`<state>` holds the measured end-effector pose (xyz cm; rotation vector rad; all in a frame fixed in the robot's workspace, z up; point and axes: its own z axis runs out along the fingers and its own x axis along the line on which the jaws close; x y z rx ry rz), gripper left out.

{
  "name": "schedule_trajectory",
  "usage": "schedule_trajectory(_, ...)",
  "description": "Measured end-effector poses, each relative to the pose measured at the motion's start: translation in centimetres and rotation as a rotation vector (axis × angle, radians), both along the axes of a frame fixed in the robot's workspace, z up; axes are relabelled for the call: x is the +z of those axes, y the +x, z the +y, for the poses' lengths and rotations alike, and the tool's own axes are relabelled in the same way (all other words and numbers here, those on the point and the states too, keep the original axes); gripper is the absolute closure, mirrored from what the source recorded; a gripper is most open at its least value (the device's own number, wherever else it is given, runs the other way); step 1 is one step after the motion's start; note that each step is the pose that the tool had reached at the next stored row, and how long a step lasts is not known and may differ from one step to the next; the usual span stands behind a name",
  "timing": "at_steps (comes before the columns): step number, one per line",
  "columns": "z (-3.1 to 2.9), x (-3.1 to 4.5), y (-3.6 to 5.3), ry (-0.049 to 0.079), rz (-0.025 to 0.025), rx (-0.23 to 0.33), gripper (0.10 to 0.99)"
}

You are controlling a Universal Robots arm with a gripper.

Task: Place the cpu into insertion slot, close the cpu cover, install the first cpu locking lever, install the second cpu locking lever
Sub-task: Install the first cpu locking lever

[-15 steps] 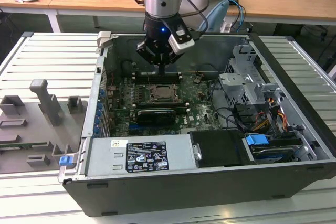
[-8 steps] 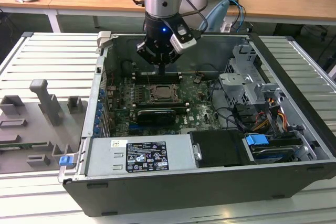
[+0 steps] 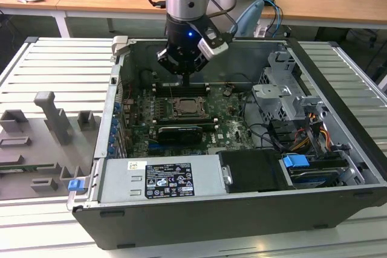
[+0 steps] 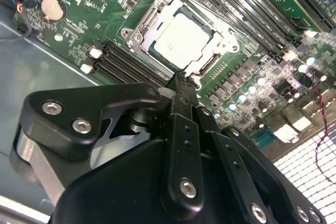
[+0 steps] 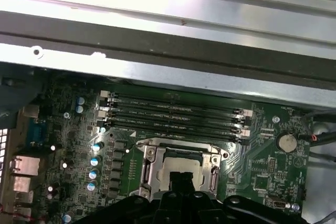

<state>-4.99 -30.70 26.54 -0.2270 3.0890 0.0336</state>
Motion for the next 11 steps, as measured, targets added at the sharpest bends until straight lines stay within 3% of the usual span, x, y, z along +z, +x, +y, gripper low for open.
schedule_trajectory(8, -0.02, 0.0, -2.46, 0.007, -0.0007, 0.0, 0.98)
schedule_trajectory(11, -0.02, -0.03, -2.87, 0.008, -0.0001, -0.005, 0.98)
